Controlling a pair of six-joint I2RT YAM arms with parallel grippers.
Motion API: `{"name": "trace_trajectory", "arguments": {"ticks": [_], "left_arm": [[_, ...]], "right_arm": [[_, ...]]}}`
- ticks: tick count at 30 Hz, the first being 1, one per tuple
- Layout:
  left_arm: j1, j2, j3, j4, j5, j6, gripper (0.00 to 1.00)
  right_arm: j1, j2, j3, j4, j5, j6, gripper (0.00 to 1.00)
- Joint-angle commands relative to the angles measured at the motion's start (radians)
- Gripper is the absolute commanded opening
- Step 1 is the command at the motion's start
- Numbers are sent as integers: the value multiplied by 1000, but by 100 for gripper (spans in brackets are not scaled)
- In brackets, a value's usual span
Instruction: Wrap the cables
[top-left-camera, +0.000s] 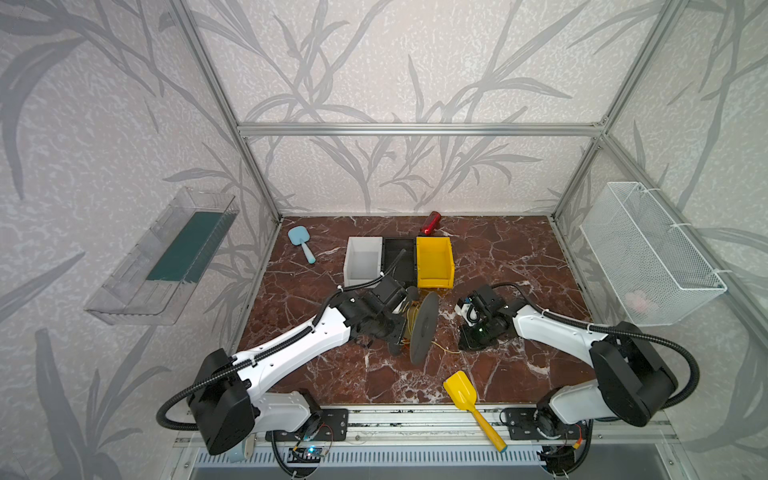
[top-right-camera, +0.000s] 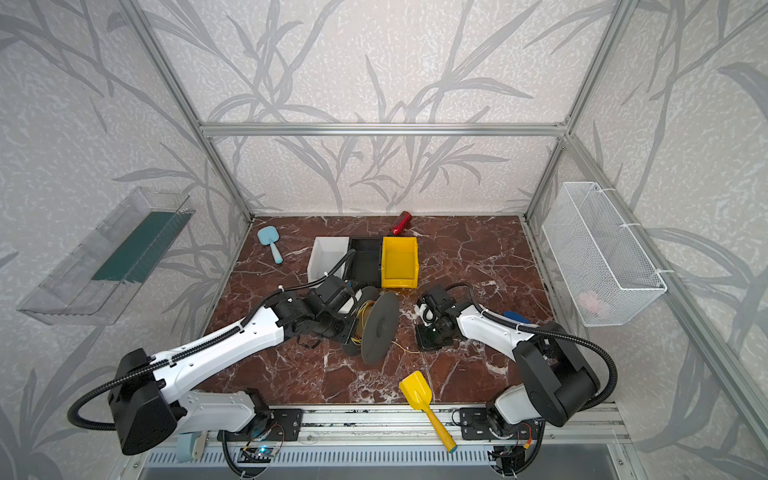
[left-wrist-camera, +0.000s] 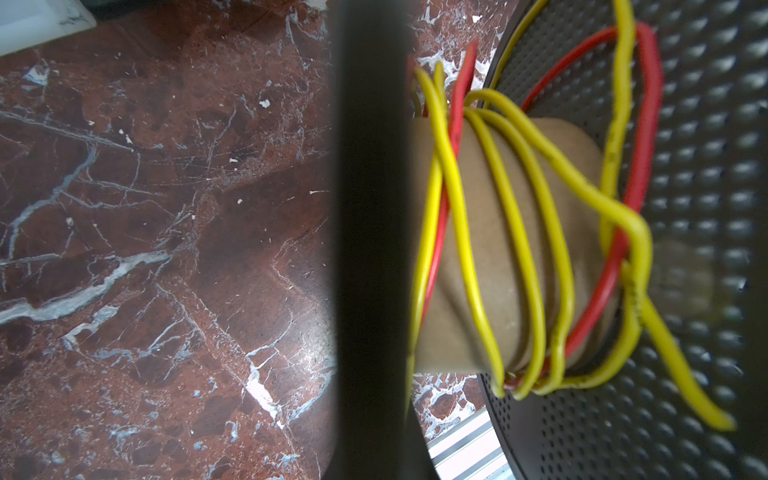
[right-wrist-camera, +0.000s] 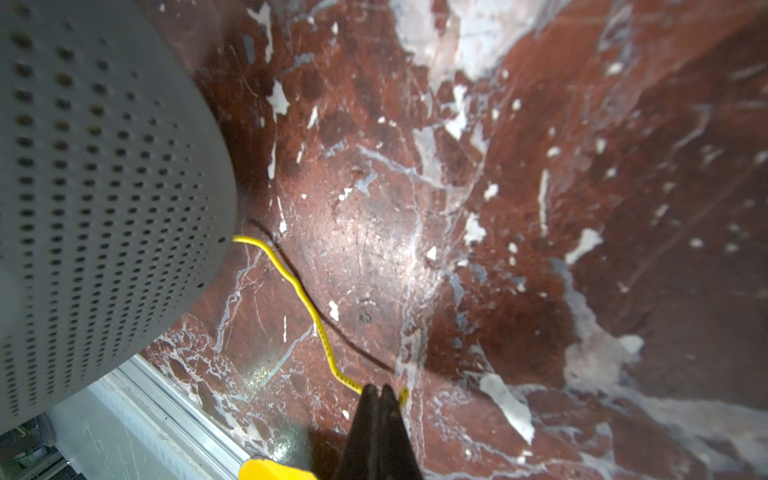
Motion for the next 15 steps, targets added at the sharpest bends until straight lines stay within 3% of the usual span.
{"name": "trace_trajectory", "arguments": {"ticks": [1,12,13,15], "left_arm": [[-4,11,-27,-59,-18,3,0],[-4,-5,-41,-63,-29,-4,0],[-4,-5,-39,-62,-30,-4,0],[-4,-3,-39,-61,-26,-3,0]], "right_arm": [[3,-8,12,20,24,12,0],[3,-167,19,-50,129,30,0],[3,-181,13,-56,135,35,9],[3,-209,-10,-54,151,52,39]]}}
